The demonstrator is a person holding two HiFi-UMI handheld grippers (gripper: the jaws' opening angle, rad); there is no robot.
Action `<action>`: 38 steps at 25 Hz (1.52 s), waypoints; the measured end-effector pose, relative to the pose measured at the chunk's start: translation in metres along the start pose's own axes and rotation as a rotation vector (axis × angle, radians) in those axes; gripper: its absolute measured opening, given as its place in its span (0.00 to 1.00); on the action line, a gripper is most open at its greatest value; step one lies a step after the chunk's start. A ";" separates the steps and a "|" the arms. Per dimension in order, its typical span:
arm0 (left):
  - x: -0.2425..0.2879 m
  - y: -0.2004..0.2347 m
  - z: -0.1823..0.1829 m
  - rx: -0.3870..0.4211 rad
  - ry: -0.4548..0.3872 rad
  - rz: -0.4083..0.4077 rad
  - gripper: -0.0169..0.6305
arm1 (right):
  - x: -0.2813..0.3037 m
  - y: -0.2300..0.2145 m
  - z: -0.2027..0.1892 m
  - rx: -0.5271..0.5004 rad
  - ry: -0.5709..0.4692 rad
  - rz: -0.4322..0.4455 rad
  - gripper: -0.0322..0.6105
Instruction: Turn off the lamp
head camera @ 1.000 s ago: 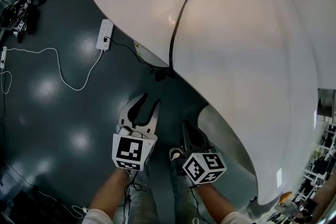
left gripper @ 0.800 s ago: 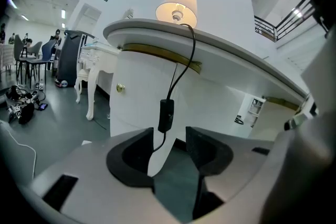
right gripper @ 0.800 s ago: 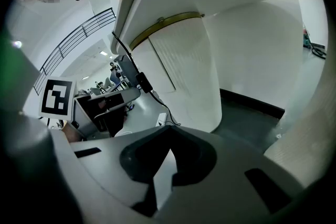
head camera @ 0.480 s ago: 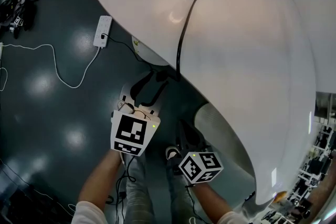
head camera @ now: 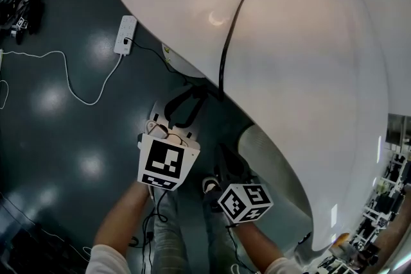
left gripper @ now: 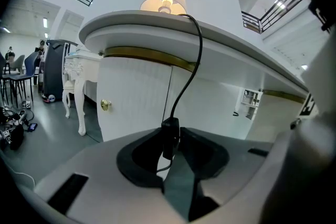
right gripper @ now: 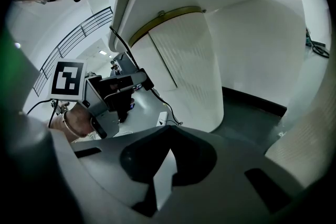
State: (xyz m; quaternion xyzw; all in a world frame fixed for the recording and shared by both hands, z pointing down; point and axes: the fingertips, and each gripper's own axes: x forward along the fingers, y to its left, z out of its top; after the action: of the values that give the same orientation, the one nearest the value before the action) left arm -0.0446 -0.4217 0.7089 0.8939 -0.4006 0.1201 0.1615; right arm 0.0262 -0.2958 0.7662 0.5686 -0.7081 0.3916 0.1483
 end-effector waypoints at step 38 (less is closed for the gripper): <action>-0.005 -0.009 0.004 -0.039 -0.030 -0.018 0.15 | 0.000 -0.004 -0.002 -0.004 0.026 0.002 0.05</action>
State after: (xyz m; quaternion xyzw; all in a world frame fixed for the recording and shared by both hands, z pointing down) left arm -0.0404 -0.4142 0.7015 0.8957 -0.3974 0.0975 0.1740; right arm 0.0295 -0.2943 0.7693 0.5624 -0.7074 0.3978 0.1582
